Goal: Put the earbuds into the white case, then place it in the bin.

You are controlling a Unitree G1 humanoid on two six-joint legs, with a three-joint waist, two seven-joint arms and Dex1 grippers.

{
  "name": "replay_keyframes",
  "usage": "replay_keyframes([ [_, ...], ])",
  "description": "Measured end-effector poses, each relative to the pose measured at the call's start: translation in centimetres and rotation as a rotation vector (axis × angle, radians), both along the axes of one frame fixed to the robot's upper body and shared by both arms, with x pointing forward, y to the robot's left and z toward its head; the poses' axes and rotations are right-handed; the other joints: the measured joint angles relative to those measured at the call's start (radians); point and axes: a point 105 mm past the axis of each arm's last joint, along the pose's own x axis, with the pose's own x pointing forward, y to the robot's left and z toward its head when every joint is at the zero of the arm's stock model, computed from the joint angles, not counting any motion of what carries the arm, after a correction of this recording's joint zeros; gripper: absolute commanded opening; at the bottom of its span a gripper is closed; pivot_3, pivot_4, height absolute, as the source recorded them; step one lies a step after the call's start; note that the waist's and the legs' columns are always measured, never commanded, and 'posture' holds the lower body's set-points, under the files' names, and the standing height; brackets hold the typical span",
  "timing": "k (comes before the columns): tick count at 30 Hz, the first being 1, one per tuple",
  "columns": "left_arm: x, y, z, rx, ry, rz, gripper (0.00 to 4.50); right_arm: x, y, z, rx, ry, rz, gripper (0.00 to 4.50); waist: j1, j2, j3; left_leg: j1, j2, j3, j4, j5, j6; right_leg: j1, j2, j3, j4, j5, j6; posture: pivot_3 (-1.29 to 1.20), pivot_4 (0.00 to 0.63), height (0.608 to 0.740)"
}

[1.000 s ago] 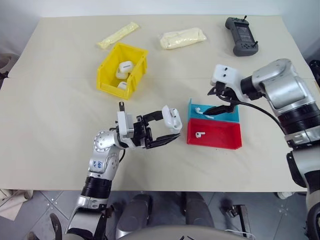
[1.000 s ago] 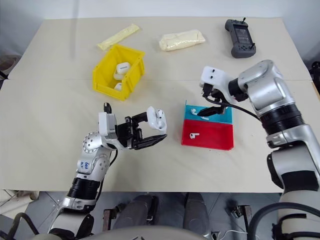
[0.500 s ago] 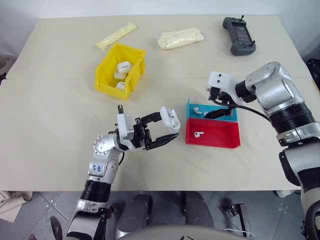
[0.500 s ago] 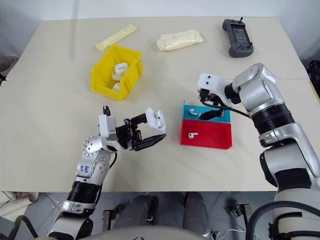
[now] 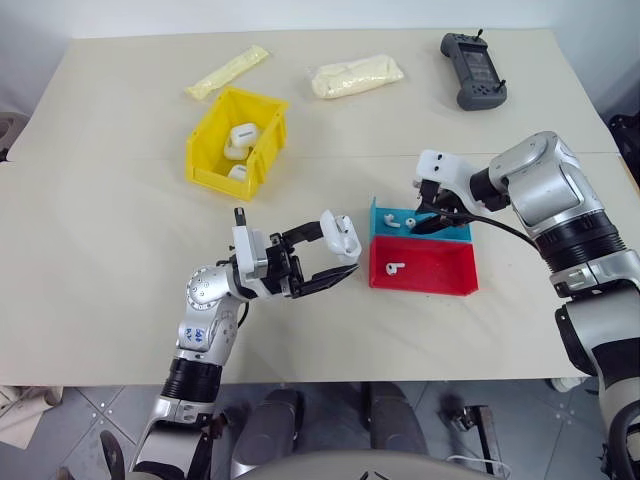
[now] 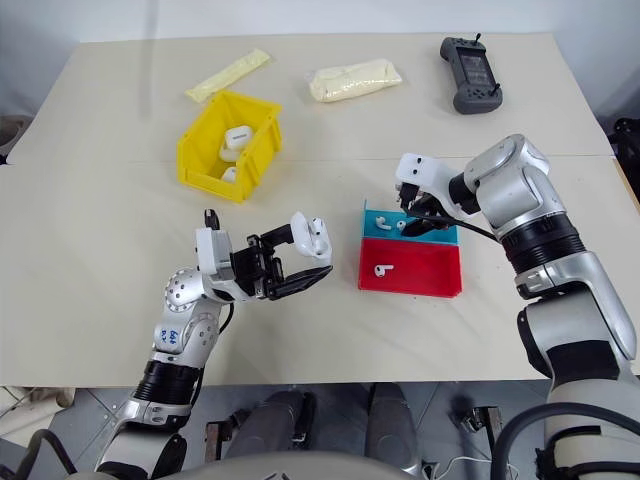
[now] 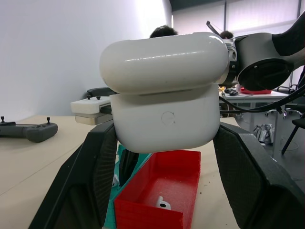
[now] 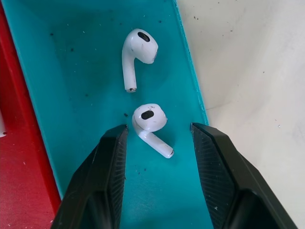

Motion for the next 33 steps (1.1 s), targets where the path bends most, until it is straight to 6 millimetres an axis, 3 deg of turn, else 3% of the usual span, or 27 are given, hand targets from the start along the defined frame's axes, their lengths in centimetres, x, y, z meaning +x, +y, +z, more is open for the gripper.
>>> replay_keyframes([
  [14,0.0,0.0,0.1,-0.001,-0.004,0.002,2.71,-0.1,1.1,-0.1,-0.028,-0.046,0.148,2.13,-0.001,0.000,0.000,0.000,0.000,0.000,0.000,0.000,0.000,0.000,0.000,0.000,0.000,0.000,0.000,0.00,0.150,0.740],
  [33,0.2,0.1,0.1,-0.001,-0.007,0.028,2.71,0.3,0.4,0.2,-0.161,-0.075,0.333,2.13,-0.001,0.000,0.000,0.001,0.000,0.000,0.000,0.000,0.000,0.000,0.000,0.000,0.000,0.000,0.000,0.00,0.150,0.740],
])
